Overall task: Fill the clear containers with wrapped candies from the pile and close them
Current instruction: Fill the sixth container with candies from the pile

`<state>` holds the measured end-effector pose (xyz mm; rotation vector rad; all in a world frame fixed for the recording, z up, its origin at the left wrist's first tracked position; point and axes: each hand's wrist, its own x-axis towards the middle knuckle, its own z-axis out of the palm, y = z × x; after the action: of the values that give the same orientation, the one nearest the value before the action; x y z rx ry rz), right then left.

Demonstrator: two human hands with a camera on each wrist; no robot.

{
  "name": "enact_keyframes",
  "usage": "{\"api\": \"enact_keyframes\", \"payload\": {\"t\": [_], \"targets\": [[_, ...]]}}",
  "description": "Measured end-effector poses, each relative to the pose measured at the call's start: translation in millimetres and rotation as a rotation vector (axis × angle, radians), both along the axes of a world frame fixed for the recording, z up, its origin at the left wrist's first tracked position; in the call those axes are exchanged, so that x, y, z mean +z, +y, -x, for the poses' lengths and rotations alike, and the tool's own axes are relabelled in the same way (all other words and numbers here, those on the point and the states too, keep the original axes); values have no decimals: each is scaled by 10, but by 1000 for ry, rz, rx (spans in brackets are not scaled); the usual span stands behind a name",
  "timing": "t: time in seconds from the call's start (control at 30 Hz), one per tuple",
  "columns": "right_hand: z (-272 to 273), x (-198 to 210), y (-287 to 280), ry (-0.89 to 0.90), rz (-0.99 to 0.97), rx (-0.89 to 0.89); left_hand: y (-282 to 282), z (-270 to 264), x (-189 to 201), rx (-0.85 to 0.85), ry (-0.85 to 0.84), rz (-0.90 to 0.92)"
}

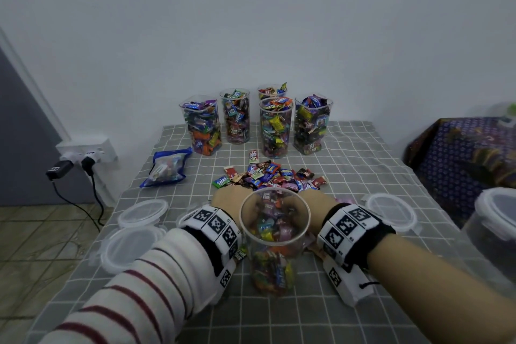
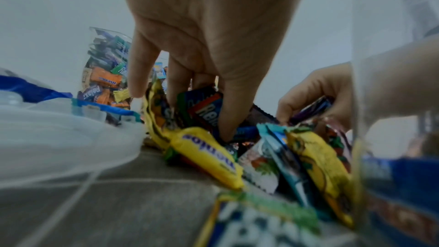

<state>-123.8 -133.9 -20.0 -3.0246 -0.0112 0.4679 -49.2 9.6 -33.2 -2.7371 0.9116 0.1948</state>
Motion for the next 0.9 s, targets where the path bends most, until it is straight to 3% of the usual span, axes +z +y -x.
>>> {"api": "enact_keyframes", "payload": {"t": [0.4,0.53,0.8,0.9], "targets": [[96,187,-151,-261,-234,-122,214,74,280,68,85,555],[194,422,-149,-376,-435,-142,273,109,427,127,126,780],[542,951,-26,-622,-802,-82,448,265,723,84,121,1167],[644,1063,90,-610,-970,-16,479,332,774,70,145,1245]]}}
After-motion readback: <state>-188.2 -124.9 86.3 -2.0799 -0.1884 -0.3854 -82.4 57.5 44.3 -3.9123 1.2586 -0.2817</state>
